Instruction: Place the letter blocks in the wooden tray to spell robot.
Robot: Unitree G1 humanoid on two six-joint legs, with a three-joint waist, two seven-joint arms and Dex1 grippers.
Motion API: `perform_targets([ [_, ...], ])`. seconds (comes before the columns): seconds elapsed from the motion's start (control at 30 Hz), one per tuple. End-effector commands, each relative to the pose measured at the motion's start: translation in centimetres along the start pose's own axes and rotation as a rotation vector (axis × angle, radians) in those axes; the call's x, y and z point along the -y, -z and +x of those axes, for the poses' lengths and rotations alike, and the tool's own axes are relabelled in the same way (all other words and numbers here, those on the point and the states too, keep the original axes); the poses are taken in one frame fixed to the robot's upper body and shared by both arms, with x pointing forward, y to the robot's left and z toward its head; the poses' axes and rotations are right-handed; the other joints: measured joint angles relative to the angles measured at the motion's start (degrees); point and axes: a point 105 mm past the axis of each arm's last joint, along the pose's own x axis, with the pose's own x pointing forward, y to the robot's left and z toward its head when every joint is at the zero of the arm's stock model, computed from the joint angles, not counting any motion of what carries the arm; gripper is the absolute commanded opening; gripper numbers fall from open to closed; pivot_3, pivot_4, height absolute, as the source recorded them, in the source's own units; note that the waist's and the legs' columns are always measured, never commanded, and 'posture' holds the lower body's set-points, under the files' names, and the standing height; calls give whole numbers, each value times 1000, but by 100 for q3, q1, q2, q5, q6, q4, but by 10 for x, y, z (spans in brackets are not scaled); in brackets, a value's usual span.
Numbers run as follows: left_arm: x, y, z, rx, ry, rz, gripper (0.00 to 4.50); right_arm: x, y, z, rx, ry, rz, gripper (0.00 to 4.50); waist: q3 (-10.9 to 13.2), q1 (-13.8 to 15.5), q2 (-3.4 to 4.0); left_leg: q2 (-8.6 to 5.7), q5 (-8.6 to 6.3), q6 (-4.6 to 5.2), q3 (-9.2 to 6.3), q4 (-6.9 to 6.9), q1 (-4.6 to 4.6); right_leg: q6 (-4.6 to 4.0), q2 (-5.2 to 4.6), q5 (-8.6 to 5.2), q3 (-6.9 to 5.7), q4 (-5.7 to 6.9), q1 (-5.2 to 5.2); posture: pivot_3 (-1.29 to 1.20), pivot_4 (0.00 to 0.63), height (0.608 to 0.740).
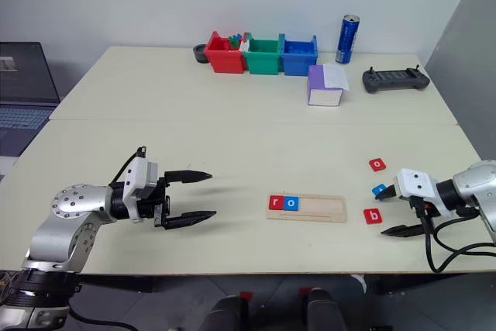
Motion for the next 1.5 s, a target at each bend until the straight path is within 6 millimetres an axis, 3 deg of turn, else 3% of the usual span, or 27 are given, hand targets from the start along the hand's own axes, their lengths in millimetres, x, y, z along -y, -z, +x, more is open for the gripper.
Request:
perform_targets([
  [0.03, 1, -15, -3, 21, -18, 39, 4500, -5, -4, -1, 9, -87, -38, 4465, 0, -1, 0, 0, 0, 0, 0, 0, 0, 0, 0, 0, 1, 0, 0, 0, 150, 740],
  [0.5, 5, -16, -3, -8, -9, 34, 4500, -19, 21, 24, -30, -176, 4, 4465, 0, 6, 2, -1, 0, 0, 1, 3, 4, 2, 0, 2, 1, 5, 4, 0, 150, 740],
  [0.6, 4, -18, -4, -5, -12, 37, 4500, -19, 26, 25, -43, -174, 10, 3897, 0, 7, 2, -1, 0, 0, 0, 6, 11, 0, 0, 1, 1, 5, 12, 0, 150, 740],
  [0.83, 5, -15, -6, -13, -1, 27, 4500, -6, 37, 32, -80, -116, 23, 1566, -5, 18, -7, -1, 0, 0, 0, 8, 20, -1, 0, 0, 1, 3, 24, 0, 150, 740],
  [0.97, 7, -12, -6, -16, 7, 21, 4500, -5, 33, 30, -72, -135, 26, 1456, -11, 9, -16, -1, 0, 0, 3, 9, 29, -20, 0, -5, 5, 3, 30, 0, 150, 740],
  [1.1, 7, -10, -8, -17, 6, 21, 4500, 3, 5, 20, -28, -125, -25, 1456, -9, 14, -13, -1, 1, -1, 3, 12, 30, -22, 0, -3, 6, 6, 31, 0, 150, 740],
  [1.27, 7, -9, -11, -18, -6, 18, 4500, 8, -72, 10, 143, -85, -142, 1456, 3, -19, 8, 1, 1, -1, 2, 8, 26, -5, 2, 7, 7, 15, 19, 0, 150, 740],
  [1.37, 8, -8, -10, -11, -12, 10, 4500, 4, -95, 21, 189, -83, -176, 1456, 3, -6, 9, 3, 0, 0, -2, 5, 25, -7, 5, 6, 3, 15, 17, 0, 150, 740],
  [1.5, 9, -7, -9, -11, -12, 11, 4500, 2, -108, 51, 189, -73, -176, 1456, 3, 9, 8, 3, 0, -1, -4, 7, 17, -6, 5, 6, 0, 8, 17, 0, 150, 740],
])
